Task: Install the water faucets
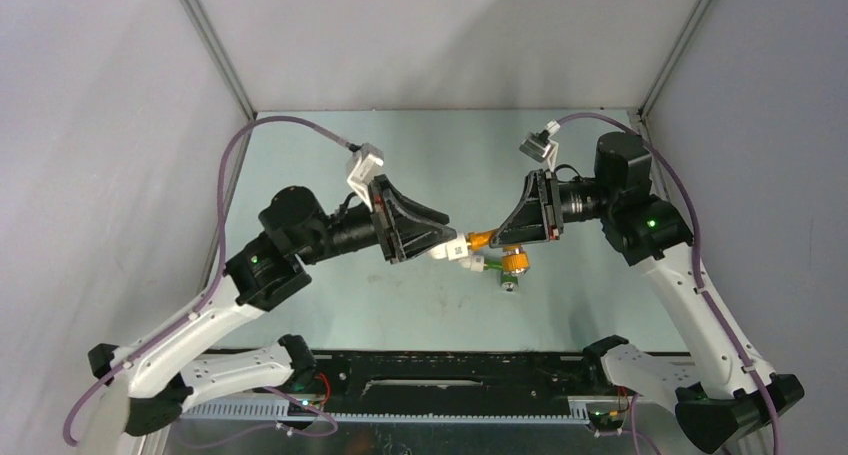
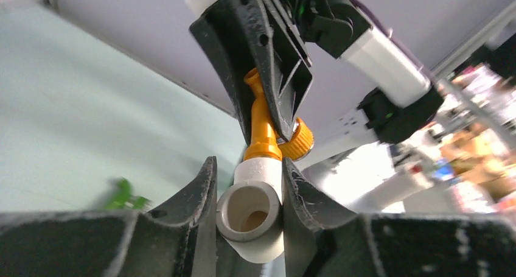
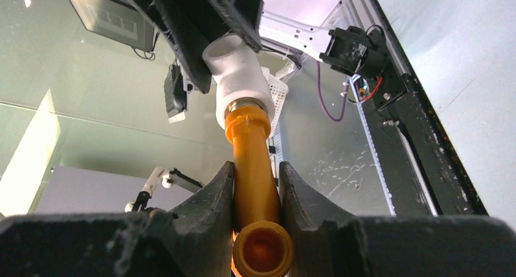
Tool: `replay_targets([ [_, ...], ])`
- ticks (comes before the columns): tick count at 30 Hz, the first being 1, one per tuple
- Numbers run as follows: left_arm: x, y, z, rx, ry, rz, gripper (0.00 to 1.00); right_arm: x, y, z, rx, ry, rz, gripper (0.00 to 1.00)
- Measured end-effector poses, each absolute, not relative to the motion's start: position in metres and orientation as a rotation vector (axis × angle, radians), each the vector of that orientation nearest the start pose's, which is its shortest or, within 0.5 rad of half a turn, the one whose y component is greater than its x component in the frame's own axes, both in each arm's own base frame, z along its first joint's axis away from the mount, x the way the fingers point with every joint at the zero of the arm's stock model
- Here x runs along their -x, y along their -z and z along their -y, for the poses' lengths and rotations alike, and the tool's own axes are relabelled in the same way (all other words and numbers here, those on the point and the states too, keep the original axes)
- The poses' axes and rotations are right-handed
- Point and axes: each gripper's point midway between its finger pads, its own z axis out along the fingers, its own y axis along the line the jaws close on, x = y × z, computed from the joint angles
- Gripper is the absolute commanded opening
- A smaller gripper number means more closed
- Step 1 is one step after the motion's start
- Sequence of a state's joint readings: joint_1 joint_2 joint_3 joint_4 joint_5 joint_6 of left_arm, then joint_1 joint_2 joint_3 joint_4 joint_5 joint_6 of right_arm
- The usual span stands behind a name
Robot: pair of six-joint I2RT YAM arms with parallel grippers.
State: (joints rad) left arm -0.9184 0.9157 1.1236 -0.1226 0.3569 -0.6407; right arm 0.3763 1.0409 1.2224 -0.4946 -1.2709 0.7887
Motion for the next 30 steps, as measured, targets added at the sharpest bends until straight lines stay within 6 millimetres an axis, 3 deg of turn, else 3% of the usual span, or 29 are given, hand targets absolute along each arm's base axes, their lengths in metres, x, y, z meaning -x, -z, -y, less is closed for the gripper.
replay_targets([
  [3,-0.116,-0.425,0.302,-0.754,1.327,-1.437,0.0,-0.119,-0.388,-0.241,0.601,-1.936,-2.07,0.0],
  [13,-0.098,-0.435,0.302,-1.144,0.868,-1.142,0.0,-0.118,-0.392,-0.247,0.614,-1.951,-2.056,0.0],
  [22,-0.084,-0.429,0.307,-1.455,0.287,-0.787,0.0,-0.118,-0.394,-0.248,0.632,-1.966,-2.047,0.0],
  [30,-0.101,-0.409,0.312,-1.61,-0.329,-0.565,0.02,-0.13,-0.39,-0.249,0.583,-1.948,-2.065,0.0],
])
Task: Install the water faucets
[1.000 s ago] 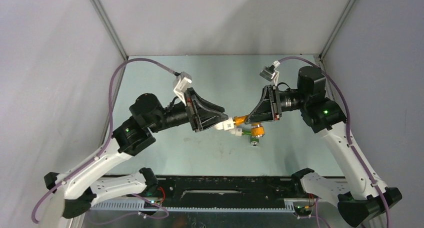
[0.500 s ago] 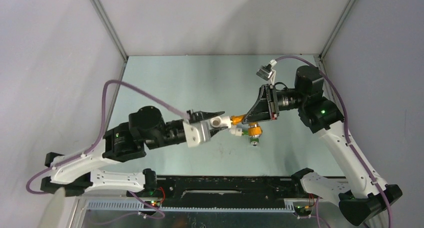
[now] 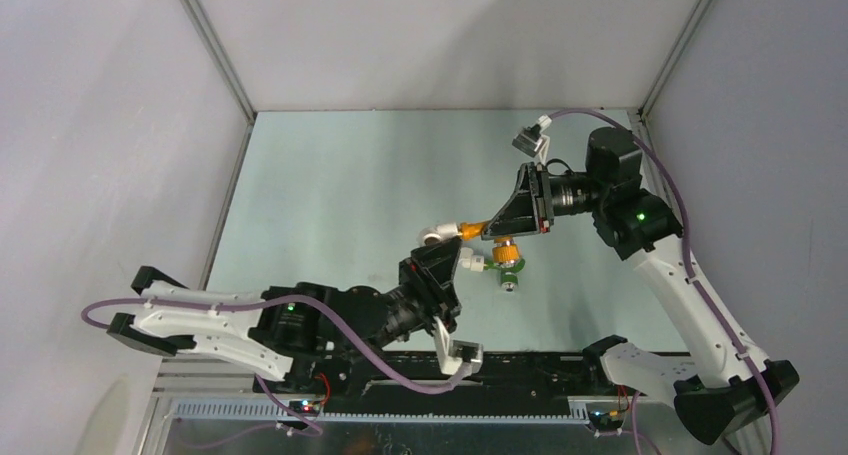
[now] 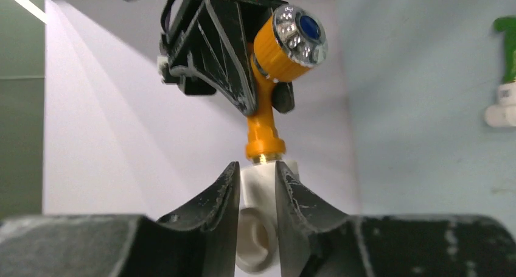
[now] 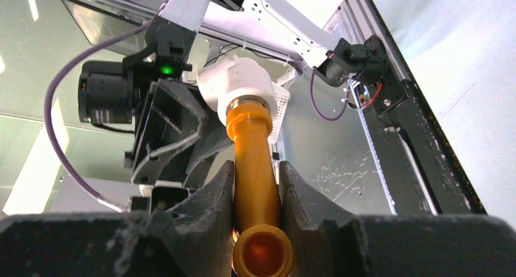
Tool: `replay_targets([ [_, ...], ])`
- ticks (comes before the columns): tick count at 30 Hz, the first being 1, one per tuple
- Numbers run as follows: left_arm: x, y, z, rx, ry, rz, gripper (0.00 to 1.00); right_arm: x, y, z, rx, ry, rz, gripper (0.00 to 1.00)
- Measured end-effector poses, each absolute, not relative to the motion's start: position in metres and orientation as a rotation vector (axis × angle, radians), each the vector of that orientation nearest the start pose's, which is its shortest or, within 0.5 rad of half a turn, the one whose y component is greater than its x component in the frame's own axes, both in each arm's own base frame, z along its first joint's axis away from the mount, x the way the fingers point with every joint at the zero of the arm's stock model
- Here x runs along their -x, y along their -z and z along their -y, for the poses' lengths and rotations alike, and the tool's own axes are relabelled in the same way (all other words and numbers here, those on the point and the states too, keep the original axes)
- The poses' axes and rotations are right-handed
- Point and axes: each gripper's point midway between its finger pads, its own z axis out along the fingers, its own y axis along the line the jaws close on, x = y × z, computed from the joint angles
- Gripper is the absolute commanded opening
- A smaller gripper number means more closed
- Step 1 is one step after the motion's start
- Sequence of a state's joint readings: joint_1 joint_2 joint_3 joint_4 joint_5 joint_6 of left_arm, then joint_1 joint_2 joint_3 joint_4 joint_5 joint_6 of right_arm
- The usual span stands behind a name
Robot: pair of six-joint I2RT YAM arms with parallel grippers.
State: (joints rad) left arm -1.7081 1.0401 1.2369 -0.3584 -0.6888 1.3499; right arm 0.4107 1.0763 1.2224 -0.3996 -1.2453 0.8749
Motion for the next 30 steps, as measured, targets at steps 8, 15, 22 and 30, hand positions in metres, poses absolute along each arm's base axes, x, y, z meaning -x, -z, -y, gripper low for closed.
replay_targets([
  [8,-0.108,-0.41,0.308,-1.59,-0.432,-0.545,1.0,-0.138,-0.379,-0.253,0.522,-1.927,-2.125,0.0],
  [15,-0.111,-0.413,0.286,-1.448,-0.259,-0.703,1.0,-0.143,-0.372,-0.25,0.506,-1.894,-2.136,0.0],
  [22,-0.132,-0.418,0.272,-1.127,0.164,-1.097,1.0,-0.148,-0.363,-0.243,0.488,-1.857,-2.154,0.0],
  [30,-0.174,-0.427,0.239,-0.524,0.672,-1.46,1.0,-0.15,-0.353,-0.239,0.484,-1.829,-2.18,0.0],
])
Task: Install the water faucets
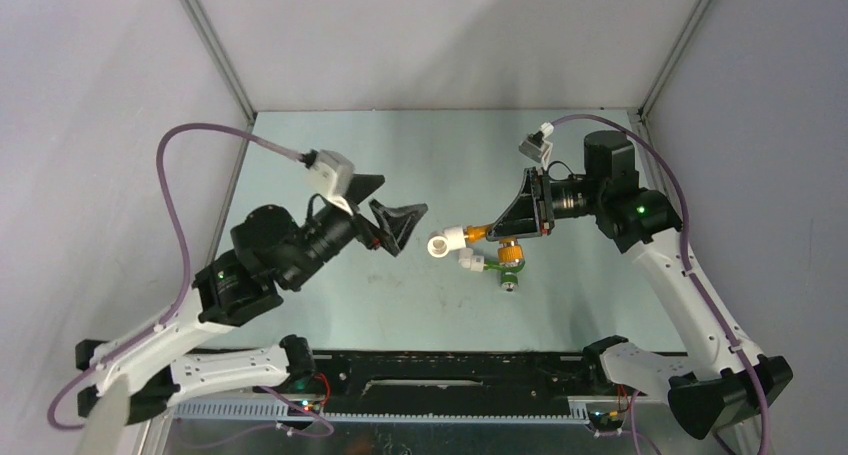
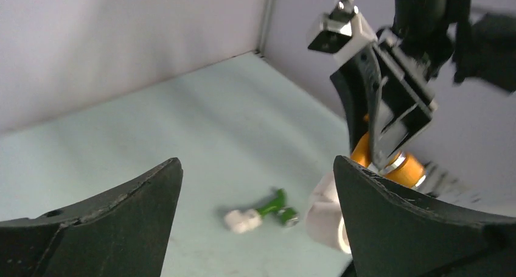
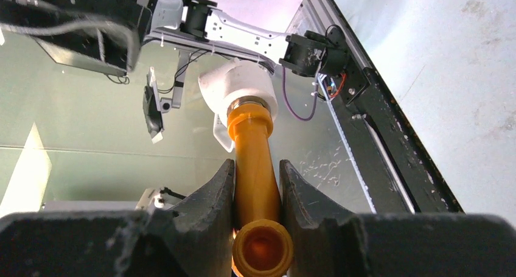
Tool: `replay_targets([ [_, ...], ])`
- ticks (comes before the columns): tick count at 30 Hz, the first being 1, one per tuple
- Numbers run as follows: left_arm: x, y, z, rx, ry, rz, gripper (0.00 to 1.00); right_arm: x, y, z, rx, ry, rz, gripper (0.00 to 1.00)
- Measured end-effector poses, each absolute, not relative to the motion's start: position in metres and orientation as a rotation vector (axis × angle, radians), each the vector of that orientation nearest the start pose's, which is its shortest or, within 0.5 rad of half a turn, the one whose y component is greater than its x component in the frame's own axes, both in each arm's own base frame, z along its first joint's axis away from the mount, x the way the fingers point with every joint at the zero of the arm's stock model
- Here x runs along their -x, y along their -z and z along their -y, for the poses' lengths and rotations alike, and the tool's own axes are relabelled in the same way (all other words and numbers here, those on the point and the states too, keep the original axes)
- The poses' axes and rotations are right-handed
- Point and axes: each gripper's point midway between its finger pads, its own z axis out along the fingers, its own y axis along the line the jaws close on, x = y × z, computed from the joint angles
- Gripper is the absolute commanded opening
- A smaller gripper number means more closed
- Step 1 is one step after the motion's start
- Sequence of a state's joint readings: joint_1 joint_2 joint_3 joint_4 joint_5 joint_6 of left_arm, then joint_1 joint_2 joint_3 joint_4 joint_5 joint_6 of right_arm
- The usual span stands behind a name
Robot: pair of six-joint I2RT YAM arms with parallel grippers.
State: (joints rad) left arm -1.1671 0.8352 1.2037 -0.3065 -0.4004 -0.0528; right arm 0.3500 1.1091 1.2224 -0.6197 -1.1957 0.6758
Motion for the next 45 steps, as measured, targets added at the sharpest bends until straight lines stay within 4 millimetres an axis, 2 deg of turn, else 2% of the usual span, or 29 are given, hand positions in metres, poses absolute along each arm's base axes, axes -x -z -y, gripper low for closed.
replay_targets([
  [4,-0.183,-0.424,0.238,-0.304,0.911,-1.563,1.0,-0.15,-0.352,-0.239,0.488,-1.825,-2.181,0.0],
  [7,-0.184,-0.413,0.245,-0.182,1.082,-1.641,1.0,-0.151,-0.352,-0.238,0.489,-1.824,-2.18,0.0],
  [14,-0.182,-0.354,0.265,0.073,1.397,-1.852,1.0,-0.151,-0.352,-0.238,0.491,-1.823,-2.178,0.0],
  [17,-0.18,-0.339,0.267,0.164,1.486,-1.909,1.0,-0.151,-0.352,-0.238,0.492,-1.822,-2.178,0.0],
  [26,-0.167,-0.341,0.284,0.238,1.732,-1.953,1.0,-0.146,-0.357,-0.236,0.512,-1.809,-2.148,0.0],
  [30,-0.165,-0.332,0.29,0.265,1.786,-1.998,1.0,-0.145,-0.358,-0.235,0.521,-1.803,-2.137,0.0],
  [37,-0.157,-0.337,0.299,0.253,1.888,-2.03,0.99,-0.148,-0.36,-0.235,0.532,-1.793,-2.112,0.0],
  [40,-0.156,-0.337,0.302,0.256,1.926,-2.048,0.92,-0.149,-0.361,-0.235,0.528,-1.787,-2.104,0.0],
  [45,-0.153,-0.347,0.307,0.249,2.008,-2.034,0.68,-0.151,-0.363,-0.235,0.513,-1.783,-2.101,0.0],
])
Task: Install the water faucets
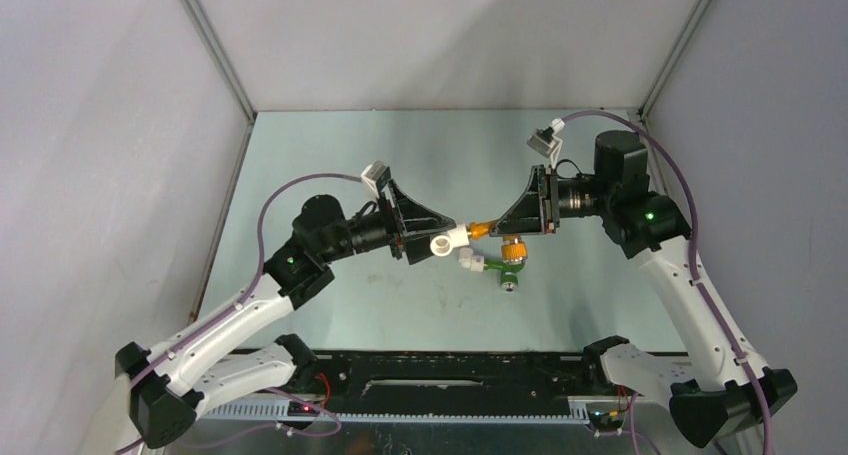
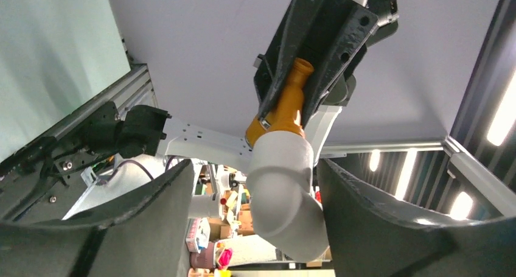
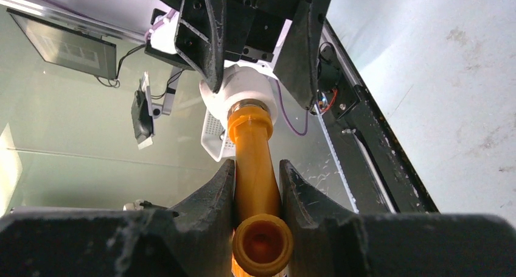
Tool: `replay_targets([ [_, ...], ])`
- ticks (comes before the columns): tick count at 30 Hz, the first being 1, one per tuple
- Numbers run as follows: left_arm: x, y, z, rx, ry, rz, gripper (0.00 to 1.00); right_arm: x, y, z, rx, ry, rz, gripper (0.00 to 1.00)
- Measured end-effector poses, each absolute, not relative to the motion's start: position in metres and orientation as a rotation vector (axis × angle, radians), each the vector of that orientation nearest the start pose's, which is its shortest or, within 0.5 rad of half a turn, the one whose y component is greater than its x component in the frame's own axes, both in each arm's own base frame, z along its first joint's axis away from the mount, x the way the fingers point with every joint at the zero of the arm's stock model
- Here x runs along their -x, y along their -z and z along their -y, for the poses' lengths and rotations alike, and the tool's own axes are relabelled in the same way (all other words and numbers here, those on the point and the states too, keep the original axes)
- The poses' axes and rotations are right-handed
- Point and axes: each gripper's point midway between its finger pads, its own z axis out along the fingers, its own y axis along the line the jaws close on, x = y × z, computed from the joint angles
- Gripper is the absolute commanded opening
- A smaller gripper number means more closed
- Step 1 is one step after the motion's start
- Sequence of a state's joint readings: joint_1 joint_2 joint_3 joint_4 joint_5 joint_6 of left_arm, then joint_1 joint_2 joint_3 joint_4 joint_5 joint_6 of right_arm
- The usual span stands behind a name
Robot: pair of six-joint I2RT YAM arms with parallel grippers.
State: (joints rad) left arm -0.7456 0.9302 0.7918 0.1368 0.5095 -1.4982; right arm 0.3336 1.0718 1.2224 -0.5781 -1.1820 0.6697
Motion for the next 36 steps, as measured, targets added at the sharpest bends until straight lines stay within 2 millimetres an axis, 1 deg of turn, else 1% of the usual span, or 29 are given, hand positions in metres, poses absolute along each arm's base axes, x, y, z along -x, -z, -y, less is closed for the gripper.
replay_targets([
  [2,-0.151,-0.353,0.307,0.247,2.04,-2.02,0.55,-0.153,-0.364,-0.234,0.505,-1.778,-2.098,0.0],
  [5,-0.147,-0.358,0.309,0.232,2.069,-2.012,0.28,-0.155,-0.364,-0.234,0.491,-1.766,-2.098,0.0],
  [7,-0.145,-0.36,0.309,0.222,2.071,-2.017,0.13,-0.156,-0.364,-0.234,0.486,-1.763,-2.098,0.0],
  [9,-0.144,-0.363,0.31,0.204,2.069,-2.024,0.0,-0.156,-0.364,-0.234,0.483,-1.764,-2.098,0.0],
  [18,-0.141,-0.368,0.309,0.14,2.01,-2.046,0.0,-0.155,-0.366,-0.233,0.48,-1.778,-2.101,0.0],
  [23,-0.142,-0.374,0.308,0.079,1.923,-2.054,0.0,-0.154,-0.367,-0.233,0.477,-1.778,-2.096,0.0],
  [26,-0.145,-0.378,0.307,0.004,1.828,-2.05,0.0,-0.153,-0.369,-0.233,0.45,-1.789,-2.109,0.0],
  [27,-0.152,-0.379,0.305,-0.002,1.764,-2.045,0.0,-0.152,-0.369,-0.232,0.443,-1.792,-2.115,0.0],
  [31,-0.161,-0.381,0.302,-0.091,1.589,-2.047,0.0,-0.159,-0.368,-0.234,0.385,-1.778,-2.121,0.0],
  [35,-0.167,-0.386,0.299,-0.22,1.431,-2.007,0.0,-0.165,-0.358,-0.237,0.296,-1.824,-2.118,0.0],
  [36,-0.169,-0.386,0.297,-0.237,1.402,-1.998,0.04,-0.166,-0.354,-0.238,0.268,-1.835,-2.127,0.0],
])
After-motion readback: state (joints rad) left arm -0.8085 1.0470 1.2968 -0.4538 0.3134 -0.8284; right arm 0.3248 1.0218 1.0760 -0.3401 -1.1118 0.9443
